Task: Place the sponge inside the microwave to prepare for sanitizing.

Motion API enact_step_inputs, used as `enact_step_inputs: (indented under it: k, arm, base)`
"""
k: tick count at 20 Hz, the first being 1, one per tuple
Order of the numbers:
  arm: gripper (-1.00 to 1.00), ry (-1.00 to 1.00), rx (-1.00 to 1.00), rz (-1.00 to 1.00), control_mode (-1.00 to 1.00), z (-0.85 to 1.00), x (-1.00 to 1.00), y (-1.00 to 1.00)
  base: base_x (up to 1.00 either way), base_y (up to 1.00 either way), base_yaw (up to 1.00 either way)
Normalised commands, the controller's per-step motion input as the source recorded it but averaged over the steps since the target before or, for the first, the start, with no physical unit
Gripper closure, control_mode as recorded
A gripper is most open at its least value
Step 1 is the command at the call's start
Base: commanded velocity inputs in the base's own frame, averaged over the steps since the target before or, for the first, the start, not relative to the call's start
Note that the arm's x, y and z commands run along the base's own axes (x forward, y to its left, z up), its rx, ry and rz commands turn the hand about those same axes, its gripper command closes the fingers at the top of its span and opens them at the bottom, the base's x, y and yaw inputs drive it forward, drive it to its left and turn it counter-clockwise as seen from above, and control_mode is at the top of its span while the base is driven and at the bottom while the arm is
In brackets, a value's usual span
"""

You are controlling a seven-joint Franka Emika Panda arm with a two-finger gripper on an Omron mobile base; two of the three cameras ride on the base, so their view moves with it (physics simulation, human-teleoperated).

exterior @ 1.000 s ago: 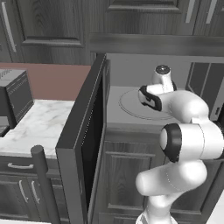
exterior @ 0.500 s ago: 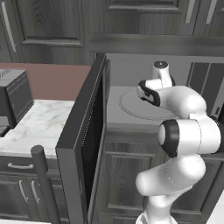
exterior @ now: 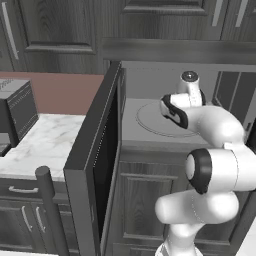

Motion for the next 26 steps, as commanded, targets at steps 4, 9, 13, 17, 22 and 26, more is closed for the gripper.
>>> enact_step_inputs:
  k: [4,9,13,17,22,26]
  arm:
    - [-1.0,-0.12,0.0,0.0,-1.0,0.0,-0.45,0.07]
    - [-1.0,-0.06,-0.03,0.0,-1.0,0.16,-0.43,0.14]
    - [-1.0,0.0,-0.01,0.0,-1.0,0.47,-0.53,0.14]
    - [-1.0,-0.01,0.0,0.0,-1.0,0.47,-0.77,0.05]
    - [-1.0,0.0,0.0,0.0,-1.0,0.44,-0.96,0.05]
    - [-1.0,-0.01,0.0,0.0,-1.0,0.27,-1.0,0.05]
  base:
    - [0.0,0.0,0.0]
    - [0.0,0.0,0.0]
    - [0.0,0.0,0.0]
    - [0.0,0.0,0.0]
    - [0.0,0.0,0.0]
    - [0.0,0.0,0.0]
